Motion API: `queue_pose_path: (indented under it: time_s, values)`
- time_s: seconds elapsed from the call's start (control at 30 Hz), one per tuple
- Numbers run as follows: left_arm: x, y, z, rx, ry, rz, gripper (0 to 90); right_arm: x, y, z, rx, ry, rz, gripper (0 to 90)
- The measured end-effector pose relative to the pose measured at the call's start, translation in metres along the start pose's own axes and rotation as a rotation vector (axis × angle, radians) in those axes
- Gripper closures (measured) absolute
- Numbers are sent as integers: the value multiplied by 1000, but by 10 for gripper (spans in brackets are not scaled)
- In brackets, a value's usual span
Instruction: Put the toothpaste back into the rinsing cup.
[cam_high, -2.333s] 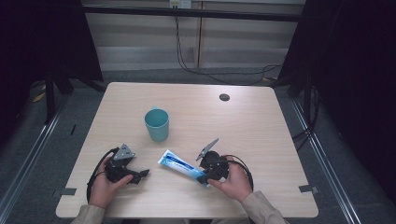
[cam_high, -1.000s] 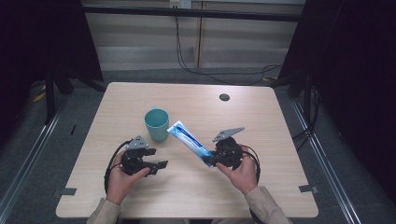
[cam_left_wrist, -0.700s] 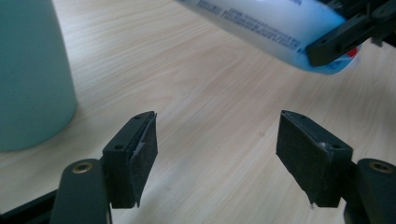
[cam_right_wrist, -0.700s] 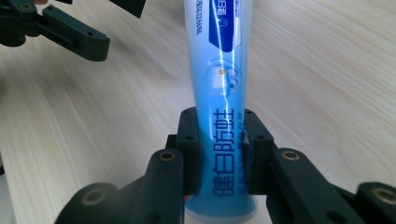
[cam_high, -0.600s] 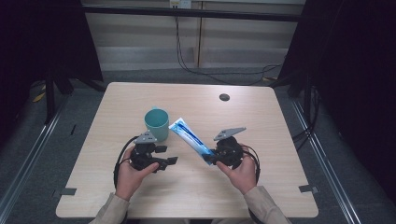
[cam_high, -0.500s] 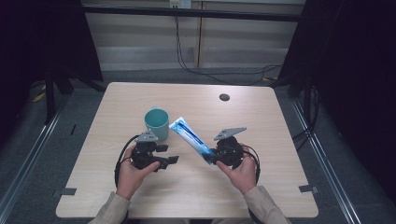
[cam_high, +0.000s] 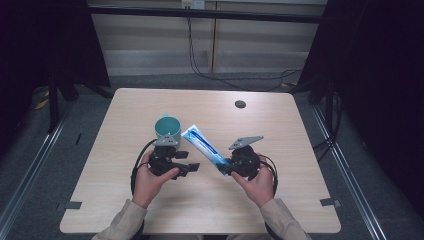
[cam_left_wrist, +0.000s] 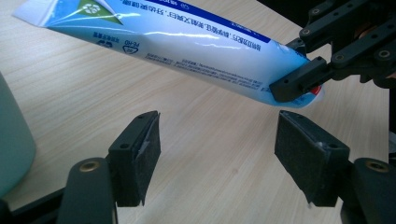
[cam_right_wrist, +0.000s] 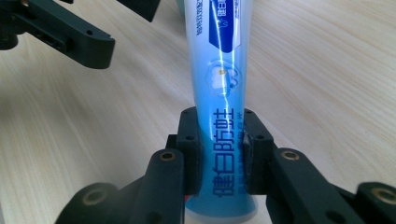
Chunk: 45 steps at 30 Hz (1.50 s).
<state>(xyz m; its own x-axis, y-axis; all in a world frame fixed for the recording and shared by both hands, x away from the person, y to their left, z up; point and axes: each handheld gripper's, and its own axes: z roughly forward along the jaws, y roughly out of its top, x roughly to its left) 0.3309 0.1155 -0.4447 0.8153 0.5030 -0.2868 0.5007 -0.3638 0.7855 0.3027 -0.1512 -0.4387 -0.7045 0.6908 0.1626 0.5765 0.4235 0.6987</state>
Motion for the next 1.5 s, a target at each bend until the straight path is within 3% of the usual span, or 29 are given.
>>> queue_pose_path:
  time_s: [0.17, 0.63, 0.9, 1.27, 1.5]
  values:
    - [0, 2, 1, -15, -22, -17, 311, 1, 2, -1, -10, -3, -6, 737]
    - [-5, 13, 5, -35, -51, -12, 312, 5, 2, 3, -8, -7, -25, 737]
    - [-3, 14, 8, -34, -51, -32, 310, 5, 2, 2, -42, -12, -21, 737]
    - [-3, 17, 15, -31, -53, -103, 306, 10, 2, 2, -67, -3, -45, 735]
    - [1, 18, 13, -67, -73, -176, 324, 12, 3, 2, -86, 8, -46, 733]
